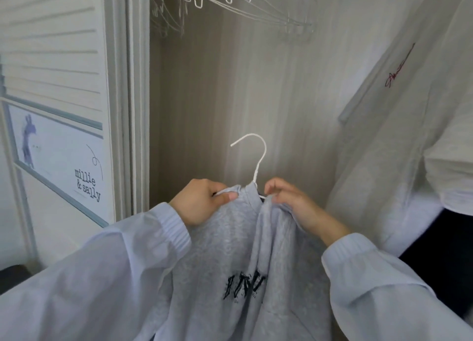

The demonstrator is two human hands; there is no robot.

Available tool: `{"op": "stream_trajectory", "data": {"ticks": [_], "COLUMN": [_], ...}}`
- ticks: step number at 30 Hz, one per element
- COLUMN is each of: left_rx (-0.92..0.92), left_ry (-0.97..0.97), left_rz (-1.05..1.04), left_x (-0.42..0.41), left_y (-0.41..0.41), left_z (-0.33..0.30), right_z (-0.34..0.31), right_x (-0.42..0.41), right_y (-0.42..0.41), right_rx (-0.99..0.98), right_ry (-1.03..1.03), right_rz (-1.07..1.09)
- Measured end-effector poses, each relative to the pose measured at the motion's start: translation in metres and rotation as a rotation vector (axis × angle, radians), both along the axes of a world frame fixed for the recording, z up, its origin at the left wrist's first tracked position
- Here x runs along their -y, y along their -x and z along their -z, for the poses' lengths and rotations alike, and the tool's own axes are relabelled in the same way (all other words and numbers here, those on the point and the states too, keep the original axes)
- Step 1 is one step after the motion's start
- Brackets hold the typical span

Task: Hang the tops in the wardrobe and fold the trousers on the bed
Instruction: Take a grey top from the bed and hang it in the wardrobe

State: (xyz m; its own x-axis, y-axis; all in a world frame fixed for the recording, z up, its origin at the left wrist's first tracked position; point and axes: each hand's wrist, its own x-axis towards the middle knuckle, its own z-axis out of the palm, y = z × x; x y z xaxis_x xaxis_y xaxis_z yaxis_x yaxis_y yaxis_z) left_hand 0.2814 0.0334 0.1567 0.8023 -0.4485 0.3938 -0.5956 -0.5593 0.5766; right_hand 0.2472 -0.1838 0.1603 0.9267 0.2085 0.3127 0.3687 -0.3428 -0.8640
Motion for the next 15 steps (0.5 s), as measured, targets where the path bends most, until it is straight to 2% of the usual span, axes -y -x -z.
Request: {"op": "stream_trajectory", "data": {"ticks": [2, 6, 11, 15], "left_rx": [0.009, -0.020, -0.170, -0.249], "left_ry": [-0.040, -0.096, -0.024, 0.041], "left_rz": [-0.020, -0.100, -0.140, -0.241], "left_x": [-0.009, -0.039, -0.068, -0.086], "left_y": [-0.001, 0.000, -0.003, -0.007], "left_z": [0.002, 0.007, 0.011, 0.016], "right_z": [-0.003, -0.014, -0.023, -0.033], "right_x": [0.001, 0.018, 0.033, 0.033], "right_y": [0.004, 0.007, 0.008, 0.011], "right_rx": [-0.010, 0.097, -0.021, 0.005], "right_ry": [-0.002, 0.315, 0.275, 0.418], "right_rz": [-0.022, 0.194, 0.200, 0.157]}}
